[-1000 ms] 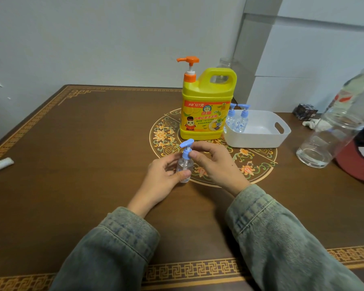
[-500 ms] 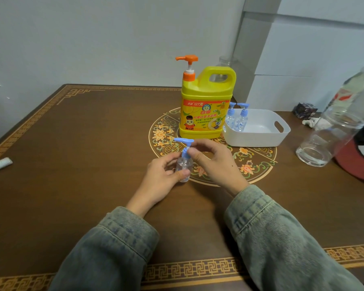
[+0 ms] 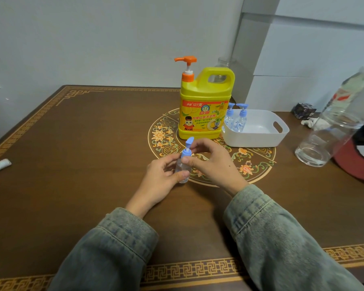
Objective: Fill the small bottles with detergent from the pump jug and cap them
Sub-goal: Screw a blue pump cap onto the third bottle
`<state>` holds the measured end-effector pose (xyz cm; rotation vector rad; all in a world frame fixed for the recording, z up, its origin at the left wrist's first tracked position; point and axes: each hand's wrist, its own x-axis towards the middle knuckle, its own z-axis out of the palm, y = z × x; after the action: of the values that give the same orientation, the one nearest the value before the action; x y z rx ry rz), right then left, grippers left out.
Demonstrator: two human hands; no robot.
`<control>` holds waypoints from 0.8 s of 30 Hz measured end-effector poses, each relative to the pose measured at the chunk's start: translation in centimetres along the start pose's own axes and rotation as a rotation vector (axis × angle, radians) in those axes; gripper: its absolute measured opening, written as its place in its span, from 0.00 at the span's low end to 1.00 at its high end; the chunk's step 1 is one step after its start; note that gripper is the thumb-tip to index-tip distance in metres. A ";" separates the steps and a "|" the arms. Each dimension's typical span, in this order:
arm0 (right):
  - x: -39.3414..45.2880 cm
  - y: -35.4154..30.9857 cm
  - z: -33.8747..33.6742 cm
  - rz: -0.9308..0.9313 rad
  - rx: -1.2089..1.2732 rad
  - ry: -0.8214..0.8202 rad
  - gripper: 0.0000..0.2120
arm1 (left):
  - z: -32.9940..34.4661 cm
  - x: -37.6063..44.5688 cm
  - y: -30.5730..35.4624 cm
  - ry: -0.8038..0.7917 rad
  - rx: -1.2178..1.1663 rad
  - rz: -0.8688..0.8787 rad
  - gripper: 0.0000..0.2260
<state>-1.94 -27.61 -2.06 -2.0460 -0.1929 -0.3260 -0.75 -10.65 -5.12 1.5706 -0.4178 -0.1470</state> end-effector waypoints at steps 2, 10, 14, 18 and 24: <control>0.0 0.1 -0.3 -0.007 0.025 -0.049 0.16 | 0.0 0.0 0.0 0.001 -0.008 0.002 0.20; -0.1 0.0 0.3 0.004 0.131 -0.065 0.08 | -0.1 0.1 -0.4 0.010 -0.015 -0.008 0.21; 0.0 0.2 0.1 0.003 0.158 -0.086 0.14 | -0.1 0.1 -0.4 -0.005 -0.004 0.000 0.21; 0.1 0.5 -0.3 -0.023 0.171 -0.100 0.11 | -0.1 0.2 -0.5 -0.025 -0.007 0.000 0.21; 0.2 0.4 -0.2 0.009 0.193 -0.088 0.13 | -0.1 0.0 -0.2 -0.037 0.011 0.013 0.21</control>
<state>-1.66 -27.97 -2.29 -1.8705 -0.2588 -0.2030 -0.64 -10.56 -5.35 1.5773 -0.4588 -0.1644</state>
